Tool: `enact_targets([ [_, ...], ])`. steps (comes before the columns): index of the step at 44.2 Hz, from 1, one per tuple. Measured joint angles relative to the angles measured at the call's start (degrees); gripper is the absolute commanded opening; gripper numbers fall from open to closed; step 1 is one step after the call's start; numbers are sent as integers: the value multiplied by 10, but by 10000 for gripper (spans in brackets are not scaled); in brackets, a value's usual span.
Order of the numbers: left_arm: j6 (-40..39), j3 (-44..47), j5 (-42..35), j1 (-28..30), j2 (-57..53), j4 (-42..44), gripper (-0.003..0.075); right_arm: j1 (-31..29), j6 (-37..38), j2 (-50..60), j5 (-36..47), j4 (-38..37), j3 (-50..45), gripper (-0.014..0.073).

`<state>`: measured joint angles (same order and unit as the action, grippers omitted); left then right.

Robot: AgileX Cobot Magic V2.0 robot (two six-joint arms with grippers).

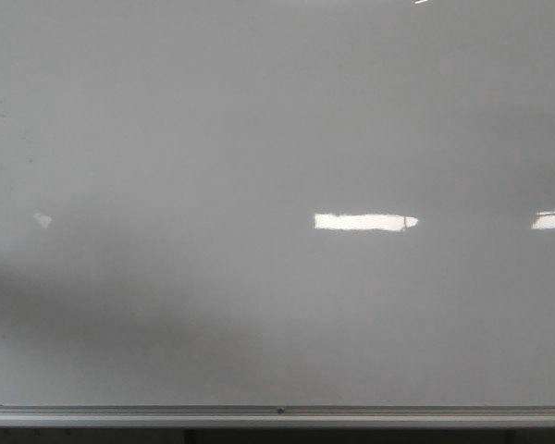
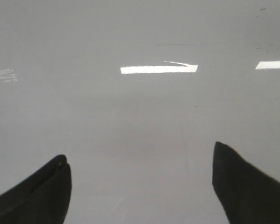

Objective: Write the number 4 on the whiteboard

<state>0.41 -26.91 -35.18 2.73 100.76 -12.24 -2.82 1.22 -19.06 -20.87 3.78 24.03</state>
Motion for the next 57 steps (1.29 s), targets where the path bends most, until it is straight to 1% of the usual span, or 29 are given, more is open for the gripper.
enact_targets([
  [4,0,-1,27,-2,-12,4,-20,0,0,0,-3,0,0,633],
  [8,0,-6,75,-8,-34,16,-20,0,0,0,-5,0,0,633],
  [13,0,-29,184,-33,-76,51,-20,0,0,0,-6,0,0,633],
  [16,0,-55,269,-53,-103,79,-20,0,0,0,-6,0,0,633],
  [22,8,-121,430,-105,-140,144,-18,0,0,0,-6,0,0,633],
  [23,13,-132,446,-115,-144,150,-18,0,0,0,-6,0,0,633],
  [26,43,-165,524,-145,-153,157,-18,0,0,0,-6,0,0,633],
  [30,93,-205,600,-185,-159,148,-18,0,0,0,-6,0,0,633],
  [36,207,-257,688,-239,-161,79,-18,0,0,0,-6,0,0,633],
  [43,409,-312,813,-287,-161,-64,-18,0,0,0,-12,0,0,633],
  [46,481,-331,873,-302,-161,-125,-19,0,0,0,-21,0,0,633],
  [51,548,-353,951,-314,-161,-181,-20,0,0,-4,-38,0,0,633],
  [54,563,-360,980,-317,-161,-192,-20,8,0,-10,-49,0,1,633],
  [57,570,-361,991,-317,-162,-195,-20,20,-2,-22,-67,0,10,633],
])
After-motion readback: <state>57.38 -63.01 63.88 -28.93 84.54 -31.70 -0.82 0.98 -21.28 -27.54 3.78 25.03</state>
